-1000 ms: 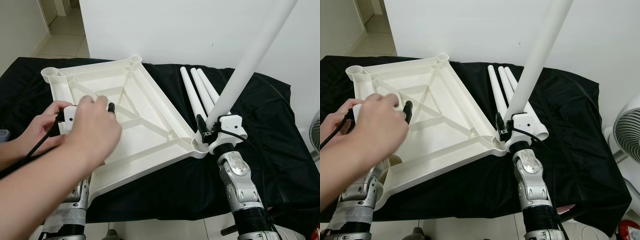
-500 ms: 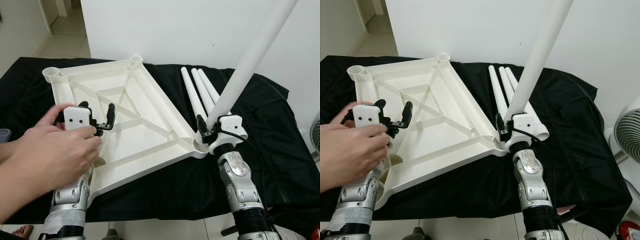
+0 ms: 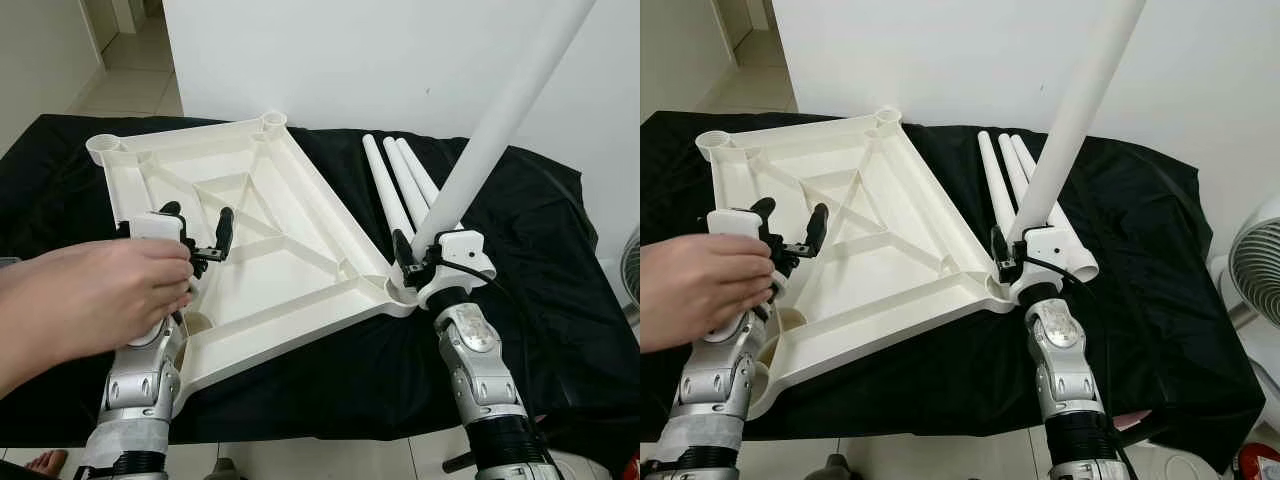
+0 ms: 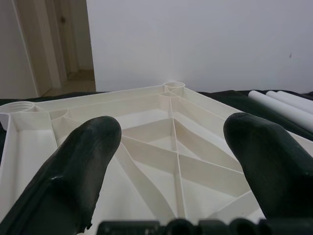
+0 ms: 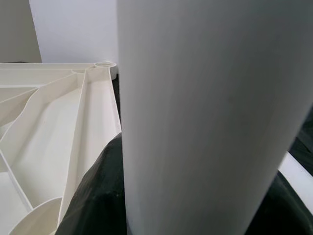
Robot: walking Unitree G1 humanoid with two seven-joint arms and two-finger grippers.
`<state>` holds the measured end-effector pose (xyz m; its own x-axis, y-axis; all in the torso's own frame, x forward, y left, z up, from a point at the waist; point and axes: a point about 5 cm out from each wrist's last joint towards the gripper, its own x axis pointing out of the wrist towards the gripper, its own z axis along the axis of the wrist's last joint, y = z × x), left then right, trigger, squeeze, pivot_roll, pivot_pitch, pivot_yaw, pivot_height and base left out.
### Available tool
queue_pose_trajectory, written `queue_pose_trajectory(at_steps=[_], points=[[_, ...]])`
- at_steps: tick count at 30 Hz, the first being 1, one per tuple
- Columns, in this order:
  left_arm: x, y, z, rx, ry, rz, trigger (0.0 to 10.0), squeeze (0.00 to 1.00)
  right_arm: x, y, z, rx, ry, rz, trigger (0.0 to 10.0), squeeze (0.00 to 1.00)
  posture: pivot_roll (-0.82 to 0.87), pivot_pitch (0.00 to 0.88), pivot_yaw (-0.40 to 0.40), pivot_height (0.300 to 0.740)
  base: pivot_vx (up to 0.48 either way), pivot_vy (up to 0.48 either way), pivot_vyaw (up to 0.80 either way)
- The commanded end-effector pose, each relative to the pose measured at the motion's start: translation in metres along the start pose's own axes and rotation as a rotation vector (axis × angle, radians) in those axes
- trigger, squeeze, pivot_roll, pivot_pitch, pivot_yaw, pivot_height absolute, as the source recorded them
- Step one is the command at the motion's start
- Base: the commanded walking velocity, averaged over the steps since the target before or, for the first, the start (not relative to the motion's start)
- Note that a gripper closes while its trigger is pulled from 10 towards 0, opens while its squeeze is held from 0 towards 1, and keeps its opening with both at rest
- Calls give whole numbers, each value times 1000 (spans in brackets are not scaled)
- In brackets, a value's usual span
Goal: Building children table
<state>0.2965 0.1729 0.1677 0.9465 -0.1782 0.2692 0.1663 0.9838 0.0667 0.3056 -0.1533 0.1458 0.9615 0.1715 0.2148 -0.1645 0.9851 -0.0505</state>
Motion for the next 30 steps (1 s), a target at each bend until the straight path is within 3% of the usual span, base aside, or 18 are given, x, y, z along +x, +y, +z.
queue_pose_trajectory(at_steps=[1,30], points=[[-2,-1,-3,-7,14,17,10000,0,1,0,1,2,-11,2,10000,0,51,0,-48,740,0,0,0],[1,-1,0,-4,5,14,10000,0,2,0,1,1,-14,2,10000,0,52,0,-46,740,0,0,0]])
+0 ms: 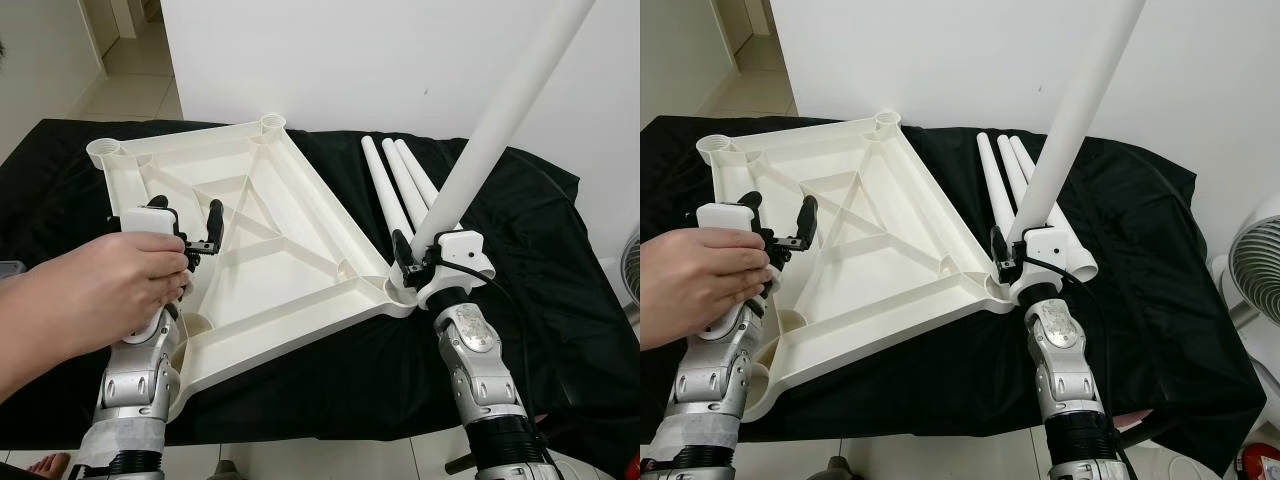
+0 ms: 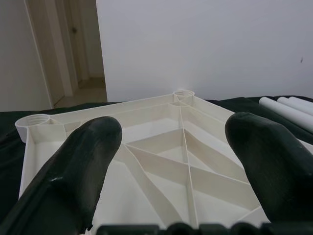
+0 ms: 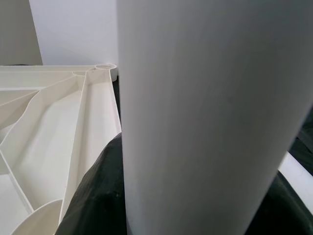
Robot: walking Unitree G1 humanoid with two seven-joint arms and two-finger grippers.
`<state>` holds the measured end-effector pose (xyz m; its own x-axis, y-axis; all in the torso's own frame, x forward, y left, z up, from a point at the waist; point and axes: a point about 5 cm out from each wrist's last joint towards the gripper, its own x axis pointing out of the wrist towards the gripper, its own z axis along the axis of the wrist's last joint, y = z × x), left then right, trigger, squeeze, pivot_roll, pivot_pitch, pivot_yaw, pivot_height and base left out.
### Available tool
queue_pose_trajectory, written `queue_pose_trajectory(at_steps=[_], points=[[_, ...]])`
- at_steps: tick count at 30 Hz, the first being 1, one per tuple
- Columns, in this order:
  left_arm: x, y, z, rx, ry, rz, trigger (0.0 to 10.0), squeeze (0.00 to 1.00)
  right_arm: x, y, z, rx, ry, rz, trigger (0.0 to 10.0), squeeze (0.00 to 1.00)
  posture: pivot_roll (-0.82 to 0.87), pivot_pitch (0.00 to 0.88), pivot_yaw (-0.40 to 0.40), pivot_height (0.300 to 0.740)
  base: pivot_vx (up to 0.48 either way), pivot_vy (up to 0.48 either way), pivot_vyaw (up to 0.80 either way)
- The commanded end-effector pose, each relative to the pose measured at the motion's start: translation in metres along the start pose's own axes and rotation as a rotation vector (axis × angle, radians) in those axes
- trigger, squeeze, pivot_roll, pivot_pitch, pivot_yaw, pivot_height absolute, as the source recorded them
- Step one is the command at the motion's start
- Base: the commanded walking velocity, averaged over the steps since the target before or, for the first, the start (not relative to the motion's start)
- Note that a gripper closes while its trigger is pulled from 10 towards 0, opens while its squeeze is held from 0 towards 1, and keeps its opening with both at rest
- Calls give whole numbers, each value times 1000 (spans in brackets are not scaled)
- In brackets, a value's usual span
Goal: Building children table
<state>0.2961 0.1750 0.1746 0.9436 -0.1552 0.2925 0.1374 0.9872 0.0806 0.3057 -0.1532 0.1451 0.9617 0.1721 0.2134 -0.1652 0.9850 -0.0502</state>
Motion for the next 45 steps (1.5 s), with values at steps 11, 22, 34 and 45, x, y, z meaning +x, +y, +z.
queue_pose_trajectory(at_steps=[11,22,34,45], points=[[-1,-4,-7,-25,26,-7,10000,0,4,0,3,2,-19,3,10000,0,55,0,-49,740,0,0,0],[-1,-5,-8,-23,29,-11,10000,0,5,0,3,1,-21,2,10000,0,55,0,-52,740,0,0,0],[-1,-7,-8,-28,29,-13,10000,0,5,-1,3,-1,-21,2,10000,0,54,0,-54,740,0,0,0],[-2,-8,-9,-23,32,-14,10000,0,5,-1,3,0,-20,2,10000,0,52,0,-52,740,0,0,0]])
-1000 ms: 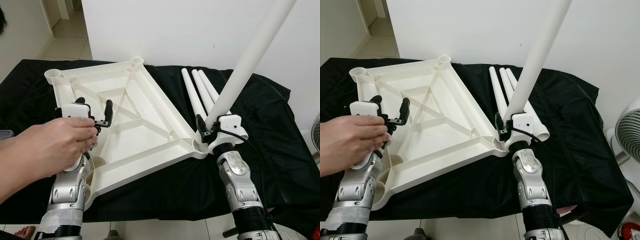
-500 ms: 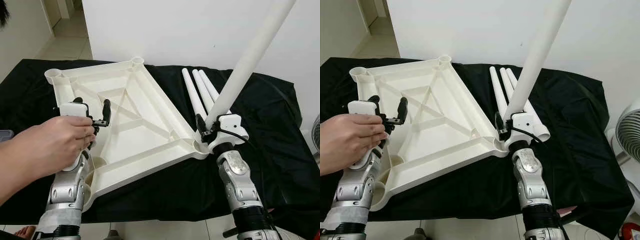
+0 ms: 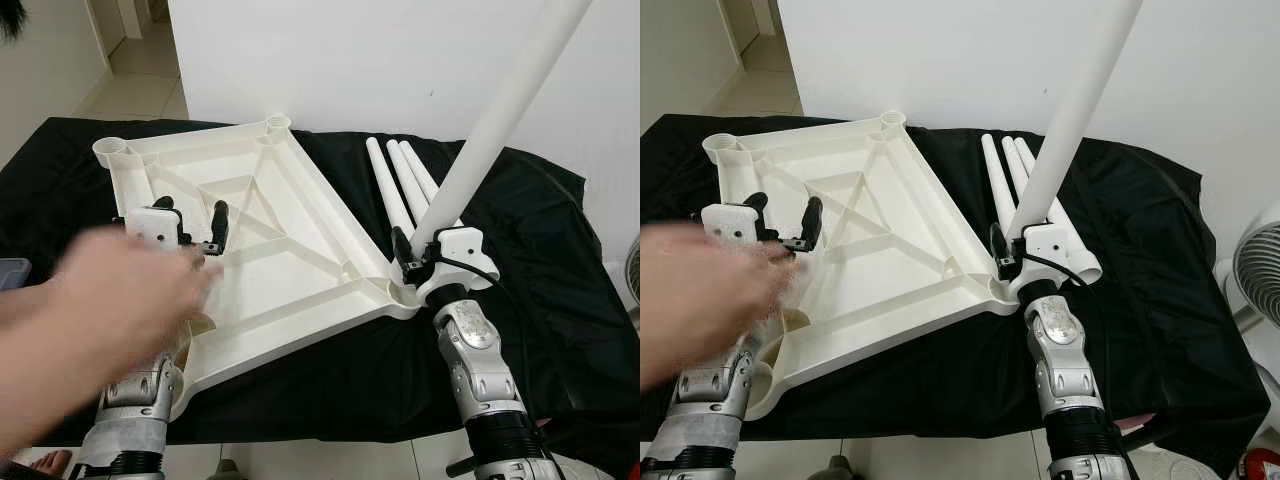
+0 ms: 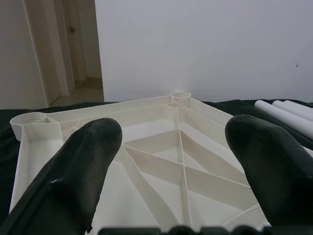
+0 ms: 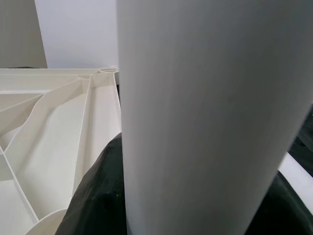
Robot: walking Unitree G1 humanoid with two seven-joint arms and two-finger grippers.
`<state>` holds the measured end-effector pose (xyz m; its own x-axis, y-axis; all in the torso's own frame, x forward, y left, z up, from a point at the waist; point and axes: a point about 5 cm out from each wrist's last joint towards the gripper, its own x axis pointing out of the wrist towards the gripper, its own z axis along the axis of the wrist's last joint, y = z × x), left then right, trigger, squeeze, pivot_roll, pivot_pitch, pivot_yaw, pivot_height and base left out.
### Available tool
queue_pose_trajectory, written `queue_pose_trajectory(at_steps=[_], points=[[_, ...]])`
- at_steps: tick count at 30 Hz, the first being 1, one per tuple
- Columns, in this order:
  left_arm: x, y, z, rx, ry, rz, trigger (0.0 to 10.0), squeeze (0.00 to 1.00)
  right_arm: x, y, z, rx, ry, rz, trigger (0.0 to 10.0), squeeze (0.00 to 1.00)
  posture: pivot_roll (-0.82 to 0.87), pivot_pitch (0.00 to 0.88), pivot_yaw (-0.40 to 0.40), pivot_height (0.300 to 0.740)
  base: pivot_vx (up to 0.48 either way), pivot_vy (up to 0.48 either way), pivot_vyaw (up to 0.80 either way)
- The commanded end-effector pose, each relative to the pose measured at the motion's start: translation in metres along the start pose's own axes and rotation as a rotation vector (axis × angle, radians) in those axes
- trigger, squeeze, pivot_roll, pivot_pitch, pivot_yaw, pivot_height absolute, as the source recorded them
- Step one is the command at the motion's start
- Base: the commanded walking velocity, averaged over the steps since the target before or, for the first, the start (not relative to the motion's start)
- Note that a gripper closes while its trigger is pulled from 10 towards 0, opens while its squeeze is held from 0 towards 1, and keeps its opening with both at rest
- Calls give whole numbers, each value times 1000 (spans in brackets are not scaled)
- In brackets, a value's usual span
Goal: Building children table
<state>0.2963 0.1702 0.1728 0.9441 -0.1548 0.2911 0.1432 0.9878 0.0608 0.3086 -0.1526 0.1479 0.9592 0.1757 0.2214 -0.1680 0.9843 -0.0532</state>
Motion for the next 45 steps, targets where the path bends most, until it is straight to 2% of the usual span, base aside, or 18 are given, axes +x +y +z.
queue_pose_trajectory(at_steps=[1,45], points=[[-2,-3,-7,-3,31,-14,10000,0,1,-1,1,2,-11,-2,10000,0,52,0,-52,740,0,0,0],[-2,-1,-5,6,27,-22,10000,0,0,1,0,9,-15,-12,10000,0,58,0,-41,740,0,0,0]])
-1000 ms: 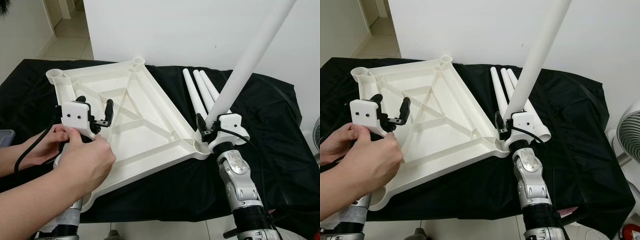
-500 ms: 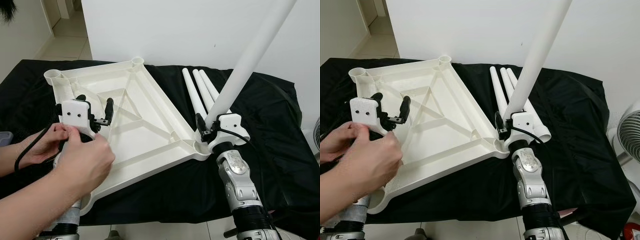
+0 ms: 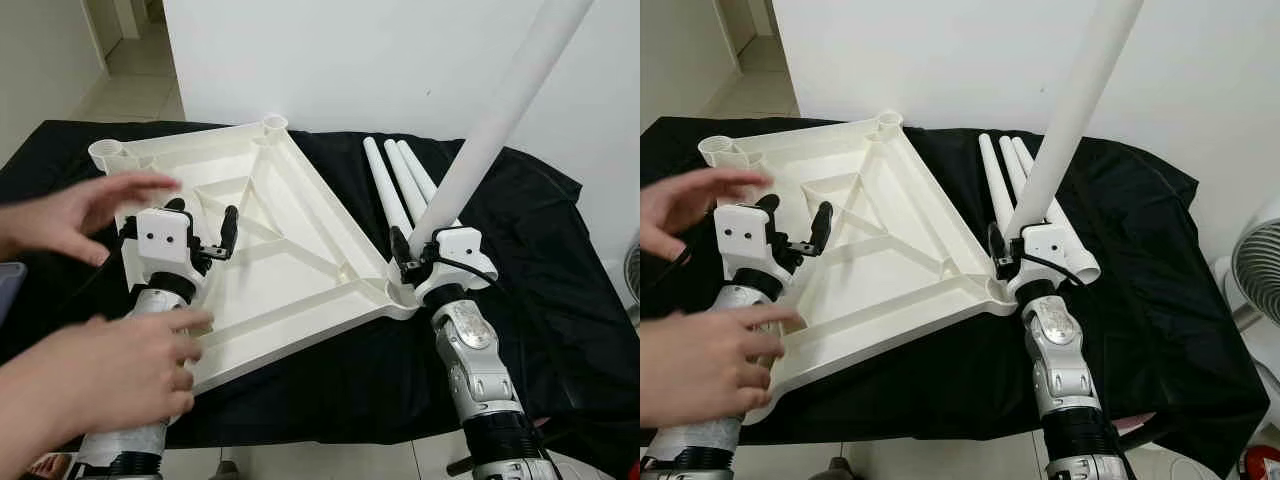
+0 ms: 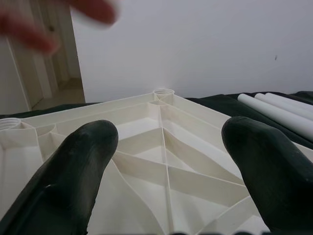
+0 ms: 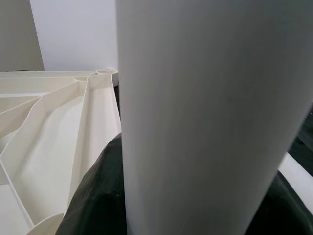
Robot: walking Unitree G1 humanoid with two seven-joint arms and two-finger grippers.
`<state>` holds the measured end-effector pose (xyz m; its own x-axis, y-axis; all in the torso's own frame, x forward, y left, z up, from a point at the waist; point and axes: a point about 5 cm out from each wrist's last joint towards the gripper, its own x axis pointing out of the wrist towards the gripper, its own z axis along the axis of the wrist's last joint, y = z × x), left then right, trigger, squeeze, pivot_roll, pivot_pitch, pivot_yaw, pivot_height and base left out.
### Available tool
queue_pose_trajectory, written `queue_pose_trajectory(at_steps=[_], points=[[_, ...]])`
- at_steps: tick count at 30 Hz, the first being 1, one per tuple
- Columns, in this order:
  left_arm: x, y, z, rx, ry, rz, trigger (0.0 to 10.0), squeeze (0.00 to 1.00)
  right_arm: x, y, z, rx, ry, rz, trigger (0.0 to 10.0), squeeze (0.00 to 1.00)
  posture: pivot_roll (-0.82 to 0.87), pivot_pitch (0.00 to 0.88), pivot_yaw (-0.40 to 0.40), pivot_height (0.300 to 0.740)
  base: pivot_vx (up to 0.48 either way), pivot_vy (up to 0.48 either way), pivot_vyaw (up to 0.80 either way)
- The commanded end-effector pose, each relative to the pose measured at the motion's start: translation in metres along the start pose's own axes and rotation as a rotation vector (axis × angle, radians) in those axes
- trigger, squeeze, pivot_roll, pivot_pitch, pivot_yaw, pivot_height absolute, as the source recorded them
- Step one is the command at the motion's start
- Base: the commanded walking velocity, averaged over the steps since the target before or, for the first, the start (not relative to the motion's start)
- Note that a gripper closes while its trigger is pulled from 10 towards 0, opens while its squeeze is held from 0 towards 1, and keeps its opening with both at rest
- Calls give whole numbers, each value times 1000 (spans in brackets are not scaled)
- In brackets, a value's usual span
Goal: Building children table
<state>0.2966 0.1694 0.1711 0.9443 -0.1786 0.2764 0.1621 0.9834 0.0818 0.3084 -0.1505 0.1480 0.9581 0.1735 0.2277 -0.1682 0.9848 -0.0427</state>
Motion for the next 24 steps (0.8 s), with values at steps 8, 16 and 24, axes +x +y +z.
queue_pose_trajectory(at_steps=[8,16,24], points=[[-2,0,-4,-7,17,1,10000,0,0,-1,0,0,-6,-9,10000,0,59,0,-42,740,0,0,0],[-2,0,-5,-5,19,5,10000,0,0,-1,0,1,-7,-8,10000,0,61,0,-43,740,0,0,0],[-3,1,-4,-3,18,4,10000,0,0,-1,0,3,-7,-9,10000,0,61,0,-42,740,0,0,0]])
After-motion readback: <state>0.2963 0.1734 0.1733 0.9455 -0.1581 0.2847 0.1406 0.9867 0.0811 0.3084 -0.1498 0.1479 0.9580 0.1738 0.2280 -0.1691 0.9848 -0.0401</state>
